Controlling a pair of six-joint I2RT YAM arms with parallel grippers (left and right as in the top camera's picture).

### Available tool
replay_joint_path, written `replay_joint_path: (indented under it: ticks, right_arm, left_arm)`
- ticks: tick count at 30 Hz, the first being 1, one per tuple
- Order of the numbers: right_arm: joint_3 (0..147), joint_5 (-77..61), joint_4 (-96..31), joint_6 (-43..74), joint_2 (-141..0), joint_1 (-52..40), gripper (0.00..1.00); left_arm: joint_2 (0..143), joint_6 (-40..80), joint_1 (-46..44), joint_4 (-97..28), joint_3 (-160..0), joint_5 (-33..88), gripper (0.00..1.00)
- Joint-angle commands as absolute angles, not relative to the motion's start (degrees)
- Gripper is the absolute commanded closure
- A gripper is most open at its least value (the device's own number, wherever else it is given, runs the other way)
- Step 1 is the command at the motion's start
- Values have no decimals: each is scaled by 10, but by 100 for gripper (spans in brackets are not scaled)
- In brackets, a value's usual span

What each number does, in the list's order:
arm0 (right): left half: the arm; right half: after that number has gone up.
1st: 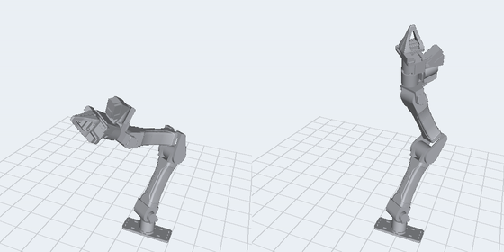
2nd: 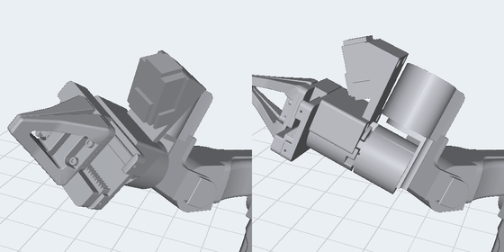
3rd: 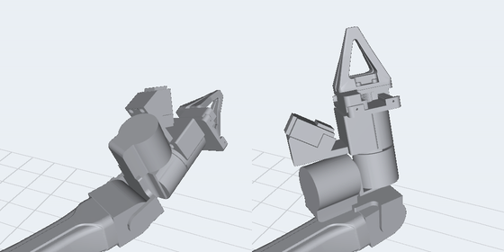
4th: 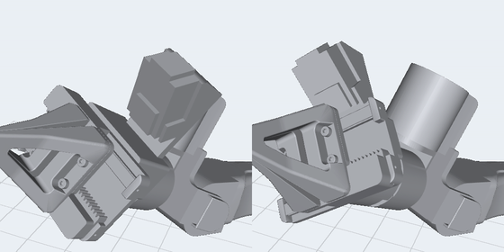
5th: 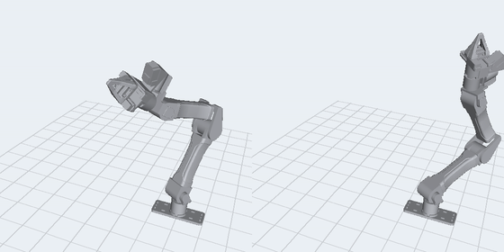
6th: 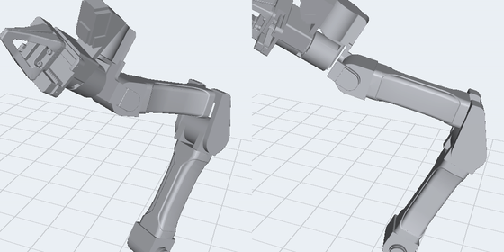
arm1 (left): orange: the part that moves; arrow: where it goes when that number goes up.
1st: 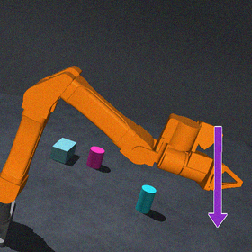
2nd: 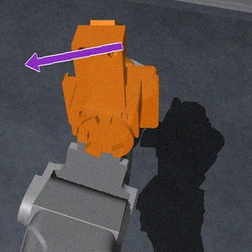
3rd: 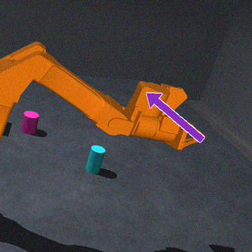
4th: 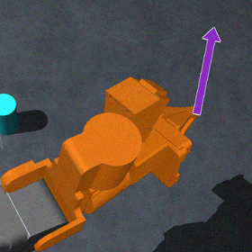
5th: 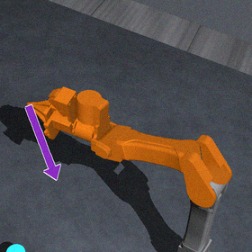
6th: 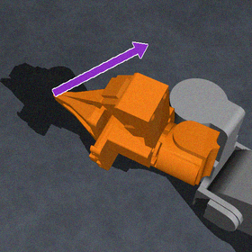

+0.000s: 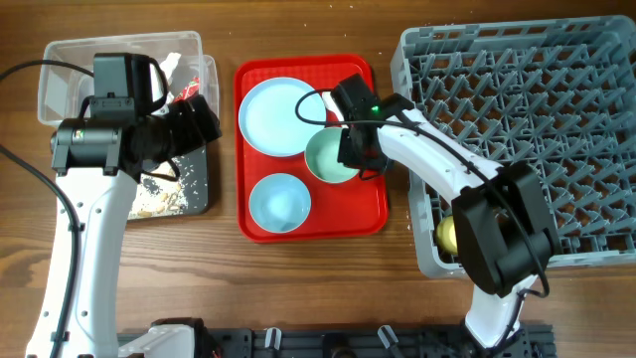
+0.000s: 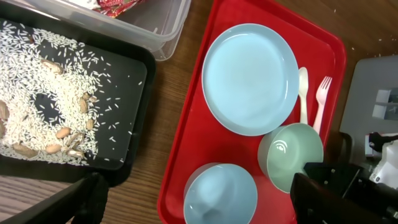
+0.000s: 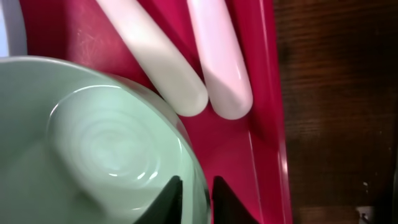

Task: Sort waste into correct bins and load items into the dishwasher rack
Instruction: 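Grasp the green bowl rim with the right gripper, then place the green bowl into the back of the dish rack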

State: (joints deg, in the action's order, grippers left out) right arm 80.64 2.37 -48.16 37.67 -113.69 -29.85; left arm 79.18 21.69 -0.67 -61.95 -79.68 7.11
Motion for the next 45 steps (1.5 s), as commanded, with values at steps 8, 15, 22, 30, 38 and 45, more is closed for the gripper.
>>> replay_joint_path:
  ticks: [8,15,22,30,38,45]
  right_arm:
    - [803,9,-478,352,-1162,-300,96]
    - [882,44,-557,310,-1051,-300,96]
    - [925,286,-606,284,-851,-300,96]
    - [925,664,-556,166,-876,-296,96]
    - [925,757,-310,-183,-1049,-249,96]
    - [925,776,-269,-222,-1153,-211,96]
  left_arm:
    - [795,212,-5,-620,-802,68,0]
    - [795,212,-5,-620,-802,68,0]
    - [795,212,-5,-620,-802,68,0]
    - [795,212,-5,-620,-802,68,0]
    - [795,212,-5,-620,-802,68,0]
    - [795,212,-5,-620,-802,68,0]
